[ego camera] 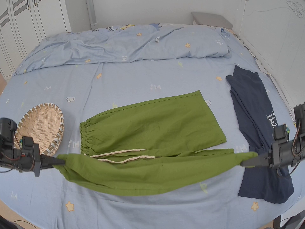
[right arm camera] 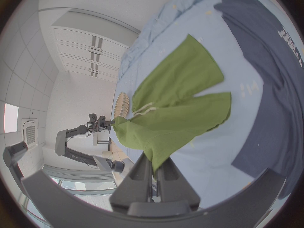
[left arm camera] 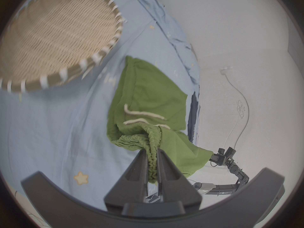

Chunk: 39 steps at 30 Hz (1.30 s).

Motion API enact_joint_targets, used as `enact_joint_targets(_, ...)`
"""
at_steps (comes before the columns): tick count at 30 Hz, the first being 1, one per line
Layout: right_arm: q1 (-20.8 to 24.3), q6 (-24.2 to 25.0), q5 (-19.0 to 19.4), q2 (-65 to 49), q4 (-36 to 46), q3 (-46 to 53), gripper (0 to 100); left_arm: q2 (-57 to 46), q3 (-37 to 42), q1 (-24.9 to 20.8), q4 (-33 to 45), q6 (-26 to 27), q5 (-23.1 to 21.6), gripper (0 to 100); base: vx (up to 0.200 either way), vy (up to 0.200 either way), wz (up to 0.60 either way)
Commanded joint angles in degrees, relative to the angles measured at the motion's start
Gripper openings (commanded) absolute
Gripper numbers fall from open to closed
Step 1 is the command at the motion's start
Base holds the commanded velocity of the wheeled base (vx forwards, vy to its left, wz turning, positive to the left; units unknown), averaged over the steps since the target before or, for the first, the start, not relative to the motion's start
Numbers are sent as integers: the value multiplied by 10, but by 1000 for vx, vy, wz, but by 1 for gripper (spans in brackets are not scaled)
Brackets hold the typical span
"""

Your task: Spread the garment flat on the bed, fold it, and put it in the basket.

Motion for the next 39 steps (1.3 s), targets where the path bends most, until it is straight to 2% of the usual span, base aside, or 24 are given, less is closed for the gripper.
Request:
enact_joint_targets(1,2,6,0,23,40,-117,0,15,-120,-30,31,-62,0,0,0,0,0)
enact_joint_targets(5,4,11,-1,71,58,-191,0,58,-174,-39,32,-64,0,0,0,0,0)
enact_joint_targets(13,3,17,-3,167,96,-342,0,136,-275,-50,81,-63,-1,0,0,0,0)
enact_joint_targets(23,-13,16,-4,272,115,-472,0,168,-282,-42,73,-59,1,0,0,0,0)
enact_joint_targets(33,-30,9,1,347,95,-542,0,188,-312,-40,74,-59,1,0,0,0,0)
enact_joint_targets(39,-39,5,6,374,52,-578,0,195,-335,-46,76,-60,1,0,0,0,0)
